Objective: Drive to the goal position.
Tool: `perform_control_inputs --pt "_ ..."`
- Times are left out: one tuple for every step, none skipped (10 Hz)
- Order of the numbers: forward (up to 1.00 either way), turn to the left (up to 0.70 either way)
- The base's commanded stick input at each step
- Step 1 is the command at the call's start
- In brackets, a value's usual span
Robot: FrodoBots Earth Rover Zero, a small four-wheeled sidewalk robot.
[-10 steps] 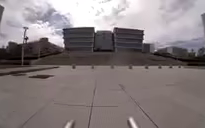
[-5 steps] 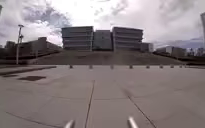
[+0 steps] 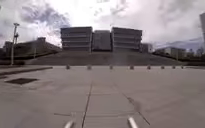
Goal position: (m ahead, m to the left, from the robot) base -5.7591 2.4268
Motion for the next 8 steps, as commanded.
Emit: perform_control_inputs --pt "1.0 0.01" --pt "1.0 0.01" --pt "1.0 0.01" --pt "1.0 0.01" --pt "1.0 0.01" --pt "1.0 0.01" --pt "1.0 0.01" --pt "1.0 0.01"
